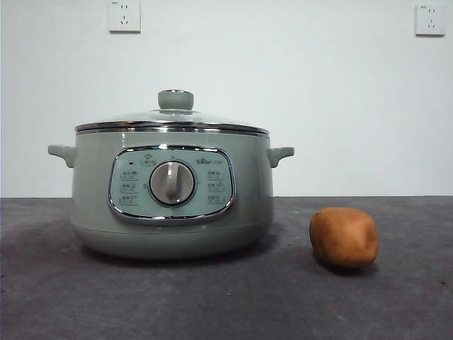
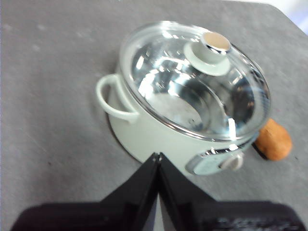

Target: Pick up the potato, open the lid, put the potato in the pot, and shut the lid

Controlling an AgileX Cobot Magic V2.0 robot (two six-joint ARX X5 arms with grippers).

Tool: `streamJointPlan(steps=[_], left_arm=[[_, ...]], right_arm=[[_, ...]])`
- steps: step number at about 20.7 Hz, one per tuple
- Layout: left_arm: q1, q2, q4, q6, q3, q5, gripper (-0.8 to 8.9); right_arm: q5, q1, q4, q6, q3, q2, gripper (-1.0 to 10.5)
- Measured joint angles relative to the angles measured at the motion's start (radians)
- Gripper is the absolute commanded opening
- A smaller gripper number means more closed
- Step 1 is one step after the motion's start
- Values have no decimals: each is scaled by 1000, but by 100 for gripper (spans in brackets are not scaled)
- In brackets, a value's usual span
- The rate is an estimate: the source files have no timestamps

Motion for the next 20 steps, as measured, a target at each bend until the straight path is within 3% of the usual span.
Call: streamJointPlan(steps=[2,6,9,10,12,17,20], left_arm=[[0,48,-39,0,37,7,-3],[0,158,-98,0,96,7,34],[0,225,-113,0,98,2,643],[0,251,-119,0,98,-4,691],[0,296,-119,0,98,-5,691],[-6,384,-111,5,98,2,689],[-23,402,-91,13,98,7,689]], right_arm=[[-1,0,-52,-26,29,79,46],[1,22,-101,-90,66,251,225],[1,79,-101,-106,81,360,707],[2,103,-101,-106,86,396,738],[48,165,-101,-105,94,470,733],[272,340,-34,-53,107,655,732],[332,397,58,-14,108,761,724]])
